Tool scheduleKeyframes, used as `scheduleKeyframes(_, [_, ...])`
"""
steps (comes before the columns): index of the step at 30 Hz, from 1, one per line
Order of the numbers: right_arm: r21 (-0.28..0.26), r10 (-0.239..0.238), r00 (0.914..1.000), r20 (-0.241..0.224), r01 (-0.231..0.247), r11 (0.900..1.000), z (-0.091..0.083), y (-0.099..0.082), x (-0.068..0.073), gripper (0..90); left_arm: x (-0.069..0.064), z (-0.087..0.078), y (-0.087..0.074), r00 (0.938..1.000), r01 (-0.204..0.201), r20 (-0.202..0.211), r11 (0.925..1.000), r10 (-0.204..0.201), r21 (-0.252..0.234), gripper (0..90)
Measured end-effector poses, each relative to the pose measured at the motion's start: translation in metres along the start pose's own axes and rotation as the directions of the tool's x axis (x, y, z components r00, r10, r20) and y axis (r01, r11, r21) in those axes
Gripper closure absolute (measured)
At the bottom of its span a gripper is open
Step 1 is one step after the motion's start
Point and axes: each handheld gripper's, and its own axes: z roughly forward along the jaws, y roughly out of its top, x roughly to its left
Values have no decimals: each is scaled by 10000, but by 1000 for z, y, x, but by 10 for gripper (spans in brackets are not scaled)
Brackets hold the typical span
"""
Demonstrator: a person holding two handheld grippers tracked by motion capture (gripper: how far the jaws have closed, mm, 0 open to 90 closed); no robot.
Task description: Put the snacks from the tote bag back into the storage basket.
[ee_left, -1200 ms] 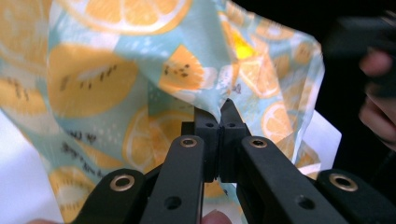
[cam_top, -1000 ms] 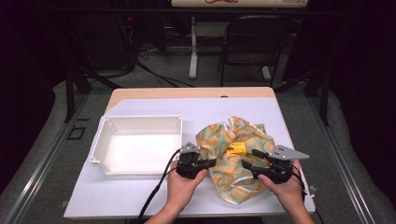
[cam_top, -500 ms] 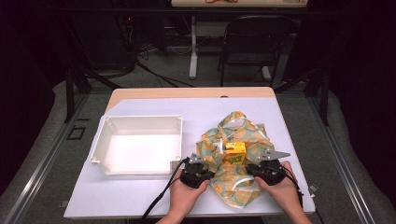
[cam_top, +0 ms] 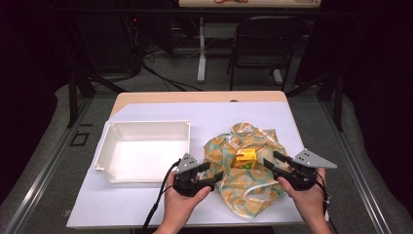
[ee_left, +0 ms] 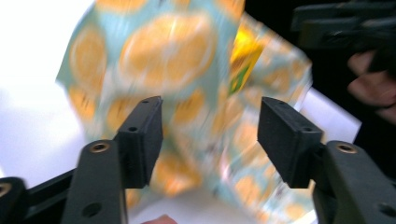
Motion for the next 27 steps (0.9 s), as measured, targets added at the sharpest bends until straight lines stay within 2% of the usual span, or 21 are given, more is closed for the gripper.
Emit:
scheduleKeyframes(1, [-33,290,9993,243,-289,9996,2,1,-3,354,-3,2,5,9997,-148,-219,9996,143,-231,378])
scheduleKeyframes(2, [-112,709,9961,530,-704,9975,8,0,-8,388,-6,4,9,9984,-378,-444,9982,357,-475,384])
scheduleKeyframes(3, [-112,709,9961,530,-704,9975,8,0,-8,388,-9,6,13,9973,-543,-544,9958,503,-744,384])
scheduleKeyframes(5, [-202,768,9937,811,-754,9970,12,-2,-11,520,-13,10,18,9940,-839,-804,9893,746,-1196,415])
scheduleKeyframes(6, [-280,831,9930,838,-810,9963,13,-3,-12,576,-17,12,21,9912,-1083,-911,9836,958,-1441,452])
scheduleKeyframes(7, [-317,846,9928,843,-822,9961,15,-4,-13,649,-19,15,22,9905,-1186,-883,9807,1058,-1555,519])
scheduleKeyframes(8, [-352,845,9933,793,-819,9960,17,-5,-14,693,-21,19,23,9903,-1231,-824,9811,1117,-1495,578])
scheduleKeyframes(10, [-328,833,9936,768,-810,9962,21,-8,-14,770,-22,31,23,9892,-1322,-752,9868,1254,-936,701])
scheduleKeyframes(11, [10,727,9950,691,-729,9973,25,-10,-17,826,-20,38,22,9885,-1274,-899,9899,1216,-617,798])
scheduleKeyframes(12, [10,727,9950,691,-729,9973,25,-10,-17,826,-17,43,20,9891,-1131,-996,9929,1088,-380,798])
scheduleKeyframes(13, [99,794,9950,608,-802,9967,27,-12,-18,835,-12,52,17,9861,-850,-1414,9962,868,184,834])
scheduleKeyframes(14, [305,848,9950,522,-864,9958,30,-15,-20,848,-6,58,13,9852,-435,-1643,9982,498,413,886])
scheduleKeyframes(15, [497,885,9950,454,-907,9946,33,-17,-21,862,-1,63,9,9852,-118,-1700,9976,233,681,900])
scheduleKeyframes(18, [1200,925,9948,415,-969,9880,42,-26,-24,888,7,77,-6,9798,232,-2001,9913,32,1294,900])
scheduleKeyframes(19, [1666,1231,9919,318,-1266,9779,49,-33,-27,893,9,81,-11,9797,420,-2003,9877,-111,1508,900])
scheduleKeyframes(20, [1666,1231,9919,318,-1266,9779,49,-33,-27,893,10,84,-15,9788,452,-2044,9859,-115,1609,900])
scheduleKeyframes(21, [1826,1330,9907,294,-1362,9737,51,-36,-27,893,11,88,-21,9765,476,-2155,9828,-82,1783,900])
scheduleKeyframes(23, [2309,1503,9878,400,-1555,9605,57,-44,-30,893,14,93,-31,9756,716,-2184,9750,-245,2104,900])
scheduleKeyframes(25, [2640,1463,9872,627,-1578,9515,59,-49,-33,893,18,96,-39,9729,752,-2304,9665,-172,2455,900])
scheduleKeyframes(26, [2829,1501,9861,719,-1645,9449,59,-51,-35,893,19,97,-42,9738,802,-2256,9697,-269,2308,900])
scheduleKeyframes(27, [2871,1701,9819,831,-1871,9395,60,-54,-36,894,20,95,-42,9732,814,-2287,9677,-254,2388,900])
